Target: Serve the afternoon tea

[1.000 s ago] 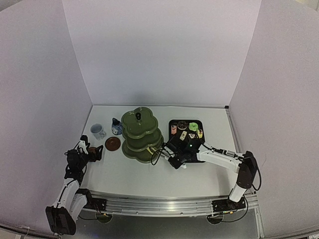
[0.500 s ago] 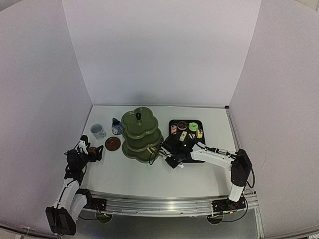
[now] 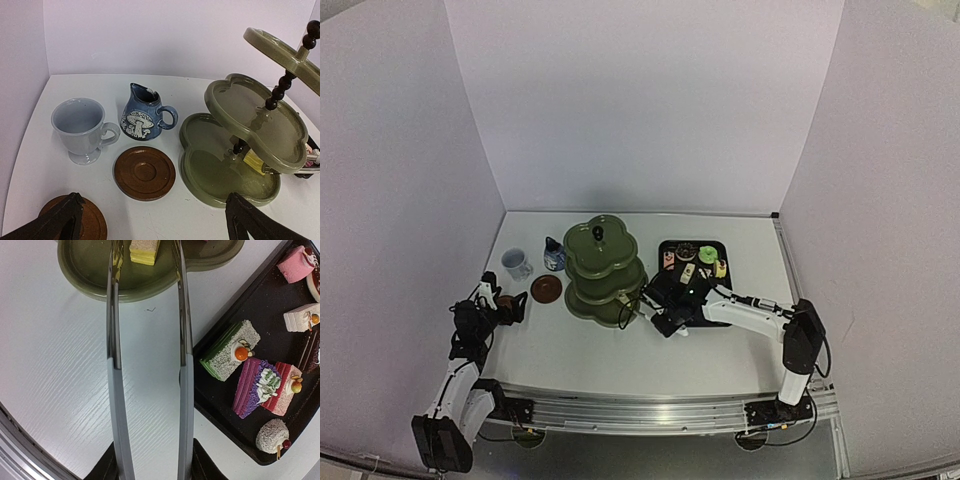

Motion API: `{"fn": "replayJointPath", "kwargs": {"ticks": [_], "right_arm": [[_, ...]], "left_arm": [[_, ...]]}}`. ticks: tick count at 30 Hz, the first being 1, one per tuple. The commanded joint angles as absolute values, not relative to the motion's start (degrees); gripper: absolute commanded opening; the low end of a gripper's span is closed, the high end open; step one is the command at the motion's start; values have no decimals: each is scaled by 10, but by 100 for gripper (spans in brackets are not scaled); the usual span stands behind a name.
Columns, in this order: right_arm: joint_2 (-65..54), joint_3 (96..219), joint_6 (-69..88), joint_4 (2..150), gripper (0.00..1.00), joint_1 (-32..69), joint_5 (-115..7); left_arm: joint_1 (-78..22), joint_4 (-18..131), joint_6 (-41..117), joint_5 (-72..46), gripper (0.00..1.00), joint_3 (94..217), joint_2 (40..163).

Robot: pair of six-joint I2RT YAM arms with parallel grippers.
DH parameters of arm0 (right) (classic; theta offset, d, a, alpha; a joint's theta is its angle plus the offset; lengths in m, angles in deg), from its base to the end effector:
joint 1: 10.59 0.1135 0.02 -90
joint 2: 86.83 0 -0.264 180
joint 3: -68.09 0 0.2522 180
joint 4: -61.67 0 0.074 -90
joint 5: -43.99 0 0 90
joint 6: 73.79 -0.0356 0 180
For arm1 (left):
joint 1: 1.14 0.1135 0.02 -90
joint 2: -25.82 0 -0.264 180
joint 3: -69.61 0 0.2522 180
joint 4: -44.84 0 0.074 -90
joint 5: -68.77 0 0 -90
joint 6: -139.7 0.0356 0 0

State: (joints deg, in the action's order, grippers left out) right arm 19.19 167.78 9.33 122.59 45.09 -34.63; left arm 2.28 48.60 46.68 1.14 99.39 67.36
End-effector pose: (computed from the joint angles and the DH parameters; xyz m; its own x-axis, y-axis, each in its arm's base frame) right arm 0.2232 0.3145 0.2390 -0.6080 -0.6824 -0.4057 -0.6988 0.7026 -0.1343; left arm 0.1728 -0.0032 0.2086 -0.2831 -0.0657 -0.9568 0.2964 0.9428 -0.1525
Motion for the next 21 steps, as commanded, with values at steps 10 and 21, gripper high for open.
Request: {"fn": "replayJointPath", "kwargs": {"ticks": [10, 21], "right_arm": [[75, 1650, 3, 1228, 38, 453, -347], [2, 1609, -69, 1318, 36, 453, -326]], "left_arm": [[22, 482, 473, 21, 100, 1000, 679], [21, 477, 475, 22, 100, 999, 683]]}}
